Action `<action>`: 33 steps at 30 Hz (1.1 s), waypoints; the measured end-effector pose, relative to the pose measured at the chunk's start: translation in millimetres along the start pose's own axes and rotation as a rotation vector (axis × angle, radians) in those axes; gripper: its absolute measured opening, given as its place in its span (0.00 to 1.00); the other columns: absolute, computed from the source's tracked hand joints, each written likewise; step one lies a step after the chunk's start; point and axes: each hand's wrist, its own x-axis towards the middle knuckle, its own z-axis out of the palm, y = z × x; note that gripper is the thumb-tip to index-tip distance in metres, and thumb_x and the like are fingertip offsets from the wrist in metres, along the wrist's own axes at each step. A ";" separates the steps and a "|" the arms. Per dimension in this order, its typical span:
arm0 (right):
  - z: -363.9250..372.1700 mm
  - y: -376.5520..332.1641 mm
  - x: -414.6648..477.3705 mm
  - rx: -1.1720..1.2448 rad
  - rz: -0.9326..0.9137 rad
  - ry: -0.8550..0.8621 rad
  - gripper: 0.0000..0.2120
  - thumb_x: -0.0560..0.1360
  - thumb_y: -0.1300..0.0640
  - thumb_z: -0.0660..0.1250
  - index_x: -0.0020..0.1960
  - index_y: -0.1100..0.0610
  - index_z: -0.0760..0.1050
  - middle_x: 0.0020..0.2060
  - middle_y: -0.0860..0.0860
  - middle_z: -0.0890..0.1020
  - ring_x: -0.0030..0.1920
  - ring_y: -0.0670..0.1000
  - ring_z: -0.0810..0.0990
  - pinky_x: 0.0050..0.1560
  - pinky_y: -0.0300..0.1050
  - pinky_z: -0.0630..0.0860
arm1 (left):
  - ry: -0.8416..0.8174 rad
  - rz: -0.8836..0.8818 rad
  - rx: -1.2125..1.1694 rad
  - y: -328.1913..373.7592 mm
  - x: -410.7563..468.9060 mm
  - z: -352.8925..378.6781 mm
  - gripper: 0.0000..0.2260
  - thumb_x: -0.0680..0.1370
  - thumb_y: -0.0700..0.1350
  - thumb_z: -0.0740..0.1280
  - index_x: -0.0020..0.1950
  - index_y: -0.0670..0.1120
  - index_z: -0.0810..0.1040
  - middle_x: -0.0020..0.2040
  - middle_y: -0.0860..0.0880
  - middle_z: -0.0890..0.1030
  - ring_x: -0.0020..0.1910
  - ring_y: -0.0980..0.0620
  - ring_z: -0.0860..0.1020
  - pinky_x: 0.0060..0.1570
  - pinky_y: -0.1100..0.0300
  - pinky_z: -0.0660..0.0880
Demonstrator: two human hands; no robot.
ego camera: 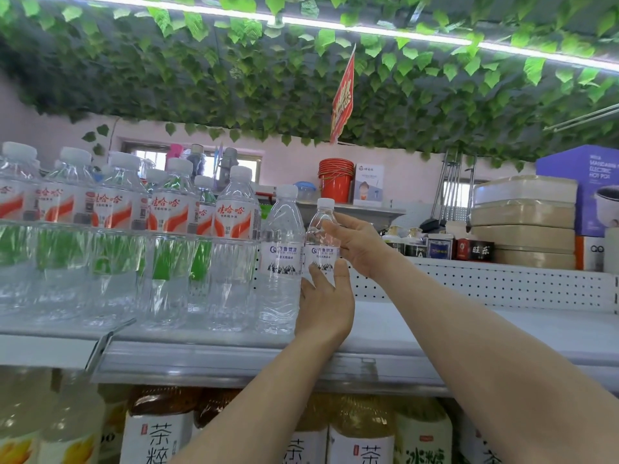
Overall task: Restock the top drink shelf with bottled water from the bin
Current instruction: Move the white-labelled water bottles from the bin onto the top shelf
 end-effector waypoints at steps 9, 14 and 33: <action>-1.5 -1.5 -1.7 -0.011 0.013 -0.007 0.15 0.79 0.60 0.70 0.66 0.57 0.80 0.58 0.55 0.85 0.57 0.55 0.84 0.53 0.49 0.83 | -0.021 0.008 0.017 -1.4 0.5 -0.6 0.38 0.77 0.71 0.39 0.82 0.51 0.40 0.82 0.44 0.43 0.81 0.47 0.43 0.76 0.45 0.45; -2.6 -7.3 -1.2 -0.048 0.048 -0.008 0.18 0.80 0.61 0.69 0.70 0.58 0.77 0.58 0.56 0.85 0.57 0.55 0.84 0.51 0.47 0.83 | -0.031 0.039 0.024 -3.1 0.2 -1.9 0.39 0.77 0.71 0.39 0.82 0.51 0.41 0.82 0.47 0.44 0.81 0.48 0.42 0.77 0.46 0.45; -12.8 -3.8 4.5 -0.078 0.068 0.009 0.19 0.78 0.58 0.71 0.69 0.57 0.78 0.60 0.55 0.85 0.64 0.58 0.82 0.70 0.60 0.74 | -0.011 0.060 0.130 -4.1 -6.2 2.4 0.38 0.77 0.70 0.38 0.82 0.51 0.39 0.82 0.41 0.43 0.80 0.42 0.46 0.75 0.43 0.49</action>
